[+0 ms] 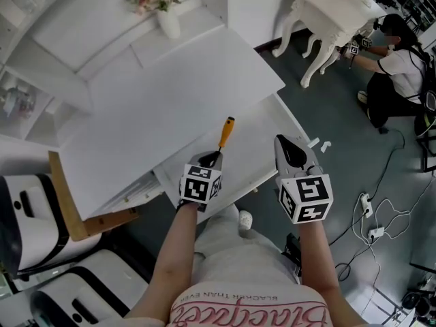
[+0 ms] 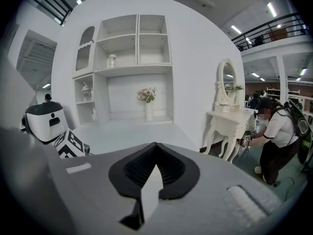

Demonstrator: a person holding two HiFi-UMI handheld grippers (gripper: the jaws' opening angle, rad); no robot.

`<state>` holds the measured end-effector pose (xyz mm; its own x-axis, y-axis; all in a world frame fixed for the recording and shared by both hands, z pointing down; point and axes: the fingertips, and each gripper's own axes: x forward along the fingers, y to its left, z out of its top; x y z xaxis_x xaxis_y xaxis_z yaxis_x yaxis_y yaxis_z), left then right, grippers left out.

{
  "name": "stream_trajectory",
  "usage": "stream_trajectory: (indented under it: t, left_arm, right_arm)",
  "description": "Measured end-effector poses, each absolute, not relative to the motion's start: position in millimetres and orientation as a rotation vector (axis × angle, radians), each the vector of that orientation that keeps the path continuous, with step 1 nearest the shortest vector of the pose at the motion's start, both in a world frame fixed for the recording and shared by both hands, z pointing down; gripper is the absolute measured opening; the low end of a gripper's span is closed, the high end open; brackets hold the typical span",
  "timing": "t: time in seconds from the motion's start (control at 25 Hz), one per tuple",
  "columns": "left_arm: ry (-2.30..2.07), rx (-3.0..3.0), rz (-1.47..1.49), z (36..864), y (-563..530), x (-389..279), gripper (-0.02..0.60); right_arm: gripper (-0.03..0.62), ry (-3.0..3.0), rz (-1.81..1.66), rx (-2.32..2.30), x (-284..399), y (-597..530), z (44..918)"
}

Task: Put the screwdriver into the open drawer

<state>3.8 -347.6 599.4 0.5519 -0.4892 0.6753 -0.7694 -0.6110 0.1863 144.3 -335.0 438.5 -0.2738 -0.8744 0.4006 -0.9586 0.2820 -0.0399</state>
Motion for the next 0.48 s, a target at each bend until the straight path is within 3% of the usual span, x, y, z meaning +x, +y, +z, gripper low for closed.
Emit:
stream_trajectory:
  t: [0.48]
  left_arm:
    - [-0.890, 2.223, 0.933, 650.0, -338.9, 5.2, 0.034]
  right_arm:
    - [0.003, -2.226, 0.506, 1.640, 141.1, -338.3, 467.0]
